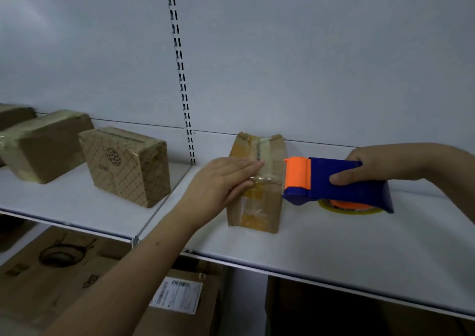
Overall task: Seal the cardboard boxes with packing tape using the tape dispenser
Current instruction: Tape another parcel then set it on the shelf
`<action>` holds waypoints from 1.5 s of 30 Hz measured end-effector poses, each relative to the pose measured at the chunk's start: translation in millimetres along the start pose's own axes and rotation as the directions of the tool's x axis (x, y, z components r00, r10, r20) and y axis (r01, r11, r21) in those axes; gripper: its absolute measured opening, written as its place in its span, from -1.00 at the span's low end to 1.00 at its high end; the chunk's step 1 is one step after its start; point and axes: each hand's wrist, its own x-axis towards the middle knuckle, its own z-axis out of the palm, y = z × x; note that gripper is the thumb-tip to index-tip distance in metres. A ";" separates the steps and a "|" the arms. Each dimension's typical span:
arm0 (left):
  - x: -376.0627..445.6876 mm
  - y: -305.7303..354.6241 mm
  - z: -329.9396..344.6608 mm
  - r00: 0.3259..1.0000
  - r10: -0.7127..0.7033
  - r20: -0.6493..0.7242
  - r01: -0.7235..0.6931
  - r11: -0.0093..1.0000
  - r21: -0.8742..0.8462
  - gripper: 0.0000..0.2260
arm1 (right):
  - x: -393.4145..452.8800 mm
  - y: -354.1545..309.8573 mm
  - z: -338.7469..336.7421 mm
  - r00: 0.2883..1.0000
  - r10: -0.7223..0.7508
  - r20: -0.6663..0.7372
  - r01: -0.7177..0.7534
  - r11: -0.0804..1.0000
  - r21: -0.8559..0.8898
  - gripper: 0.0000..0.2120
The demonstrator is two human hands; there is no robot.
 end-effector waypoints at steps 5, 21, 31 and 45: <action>32.9 -4.0 -24.2 0.967 -0.031 0.252 0.019 0.998 0.053 -0.56 | 2.9 6.2 2.4 0.999 0.013 -0.035 -0.012 1.000 0.023 -0.31; 41.0 0.3 -18.4 0.896 -0.064 0.440 0.082 0.996 -0.023 -0.51 | 7.7 7.2 29.8 0.993 -0.098 -0.072 0.100 0.994 0.031 -0.46; 95.6 26.9 12.6 0.549 -0.722 0.420 0.693 0.675 0.253 -0.31 | 20.1 23.4 59.9 0.980 -0.160 -0.117 0.171 0.981 0.089 -0.46; 97.0 31.8 10.9 0.542 -0.734 0.410 0.655 0.674 0.340 -0.22 | -19.5 41.9 23.4 0.977 -0.091 -0.191 0.076 0.994 -0.084 -0.29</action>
